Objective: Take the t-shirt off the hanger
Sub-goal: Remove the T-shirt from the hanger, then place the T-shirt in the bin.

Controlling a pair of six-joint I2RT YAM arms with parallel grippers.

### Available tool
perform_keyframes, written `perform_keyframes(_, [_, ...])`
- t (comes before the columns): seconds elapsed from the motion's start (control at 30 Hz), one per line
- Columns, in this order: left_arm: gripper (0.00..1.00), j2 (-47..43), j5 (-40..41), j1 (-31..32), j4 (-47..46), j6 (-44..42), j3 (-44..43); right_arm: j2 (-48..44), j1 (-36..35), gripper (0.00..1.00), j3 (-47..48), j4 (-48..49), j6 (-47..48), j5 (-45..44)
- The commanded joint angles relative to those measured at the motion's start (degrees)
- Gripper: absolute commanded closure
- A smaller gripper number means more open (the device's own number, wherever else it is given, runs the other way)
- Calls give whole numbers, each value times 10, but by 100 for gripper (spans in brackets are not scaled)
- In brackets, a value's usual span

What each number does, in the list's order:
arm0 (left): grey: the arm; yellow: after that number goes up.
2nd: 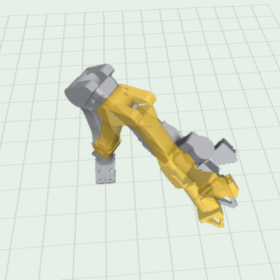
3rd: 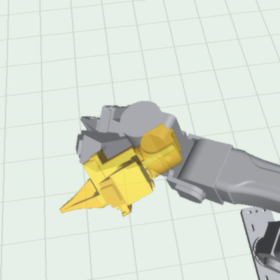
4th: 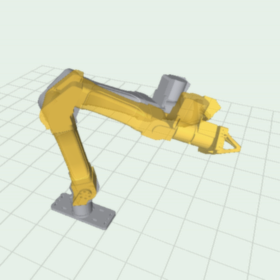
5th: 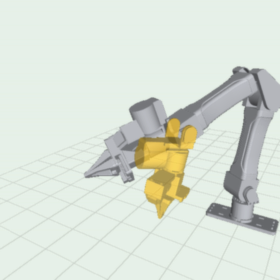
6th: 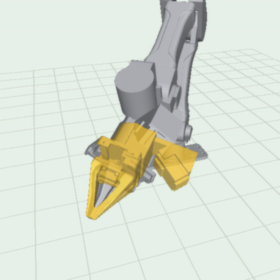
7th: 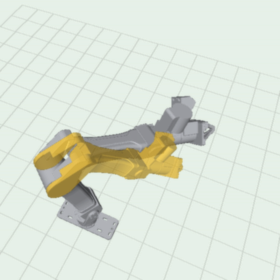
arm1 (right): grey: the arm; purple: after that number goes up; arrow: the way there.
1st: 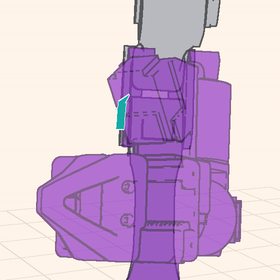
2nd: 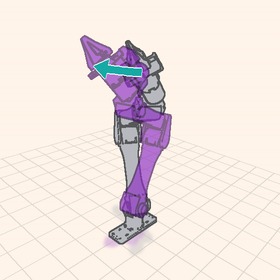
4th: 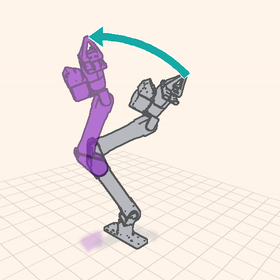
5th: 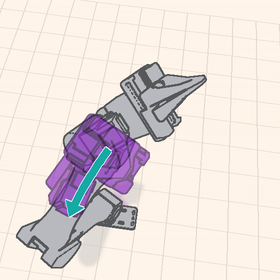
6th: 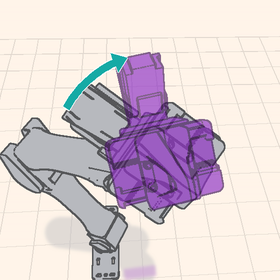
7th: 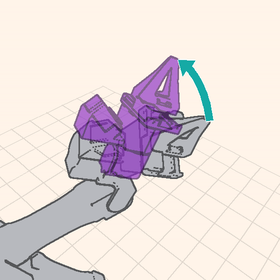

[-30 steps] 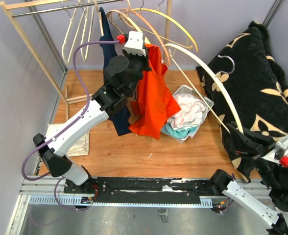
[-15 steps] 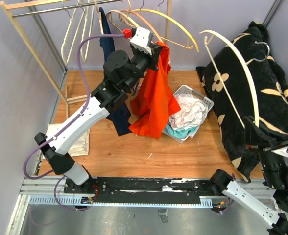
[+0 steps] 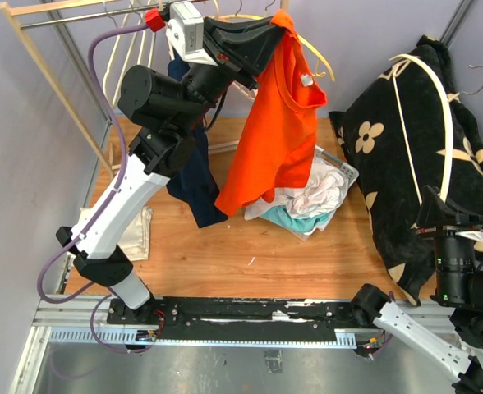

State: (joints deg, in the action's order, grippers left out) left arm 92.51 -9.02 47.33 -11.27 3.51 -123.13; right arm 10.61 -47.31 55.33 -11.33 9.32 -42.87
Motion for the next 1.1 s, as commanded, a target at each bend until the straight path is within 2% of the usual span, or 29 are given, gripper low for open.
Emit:
perform_keyframes(0.0, [100, 31, -56, -1, -62, 45, -43, 6, -4, 99, -1, 44, 4, -14])
perform_keyframes(0.43, [100, 64, -57, -1, -126, 76, -65, 3, -4, 99, -7, 46, 12, -11])
perform_keyframes(0.9, [100, 160, 12, -2, -207, 38, -100, 6, -4, 99, -15, 54, 22, -13])
perform_keyframes(1.07, [100, 192, 25, -1, -199, 22, -107, 4, -5, 99, -19, 54, 24, -16])
